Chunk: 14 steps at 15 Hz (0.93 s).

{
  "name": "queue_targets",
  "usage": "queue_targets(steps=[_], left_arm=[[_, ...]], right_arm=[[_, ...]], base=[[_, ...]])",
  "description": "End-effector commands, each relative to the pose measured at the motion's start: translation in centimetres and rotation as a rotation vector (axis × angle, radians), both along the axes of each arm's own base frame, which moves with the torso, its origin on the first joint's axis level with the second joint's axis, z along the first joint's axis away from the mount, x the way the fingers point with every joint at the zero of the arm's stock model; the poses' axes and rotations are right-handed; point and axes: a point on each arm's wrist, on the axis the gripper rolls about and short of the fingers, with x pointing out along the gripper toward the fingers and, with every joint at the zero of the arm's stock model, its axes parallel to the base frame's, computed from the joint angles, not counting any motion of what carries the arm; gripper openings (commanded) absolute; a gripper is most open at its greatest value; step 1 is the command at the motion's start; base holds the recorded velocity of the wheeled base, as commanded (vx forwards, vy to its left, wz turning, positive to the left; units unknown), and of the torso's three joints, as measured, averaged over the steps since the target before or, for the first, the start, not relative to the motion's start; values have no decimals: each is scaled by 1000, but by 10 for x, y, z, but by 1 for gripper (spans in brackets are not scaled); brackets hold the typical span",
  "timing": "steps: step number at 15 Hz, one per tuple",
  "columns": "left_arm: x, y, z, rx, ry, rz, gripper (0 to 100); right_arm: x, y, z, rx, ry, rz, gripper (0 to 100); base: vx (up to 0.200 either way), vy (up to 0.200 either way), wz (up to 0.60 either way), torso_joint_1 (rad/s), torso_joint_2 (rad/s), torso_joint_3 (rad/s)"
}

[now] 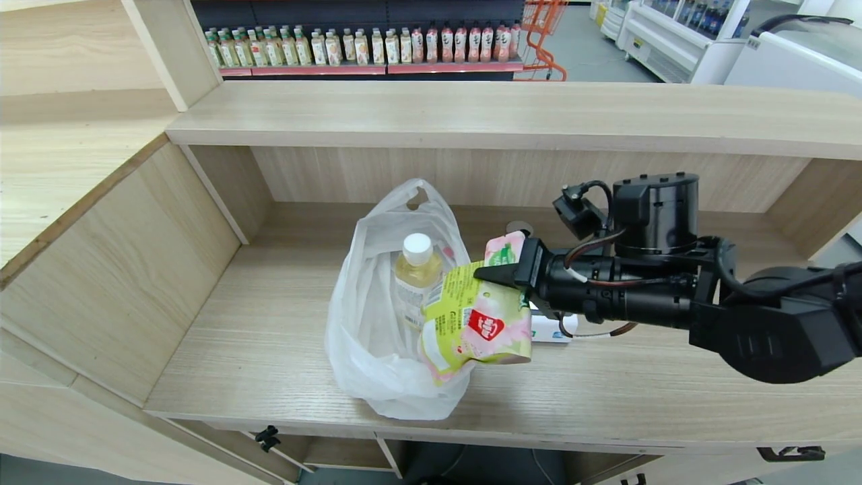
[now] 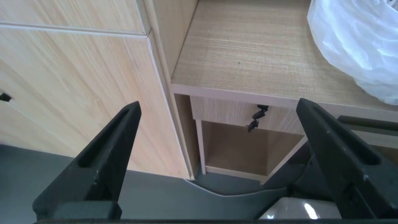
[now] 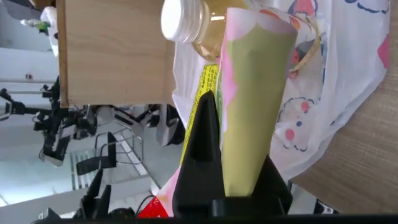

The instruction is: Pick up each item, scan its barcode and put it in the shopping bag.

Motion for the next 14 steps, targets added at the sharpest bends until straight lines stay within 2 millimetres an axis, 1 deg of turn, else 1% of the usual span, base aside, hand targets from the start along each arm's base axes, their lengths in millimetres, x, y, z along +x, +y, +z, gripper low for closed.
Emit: queue_targets(steps=[1, 4, 5, 7, 14], left_arm=[[0, 0, 0, 0, 0, 0, 100], [0, 0, 0, 0, 0, 1, 100], [0, 0, 0, 0, 0, 0, 100], [0, 0, 0, 0, 0, 1, 100], [0, 0, 0, 0, 0, 0, 100]], right_arm=[[10, 9, -20, -5, 41, -9, 0], [14, 18, -32, -20, 47, -23, 0], [14, 18, -32, -17, 46, -23, 0], [20, 19, -39, -12, 41, -33, 0], [31, 23, -46, 18, -11, -40, 0]], base=[[0, 0, 0, 0, 0, 0], [0, 0, 0, 0, 0, 0], [0, 0, 0, 0, 0, 0], [0, 0, 0, 0, 0, 0], [0, 0, 0, 0, 0, 0]])
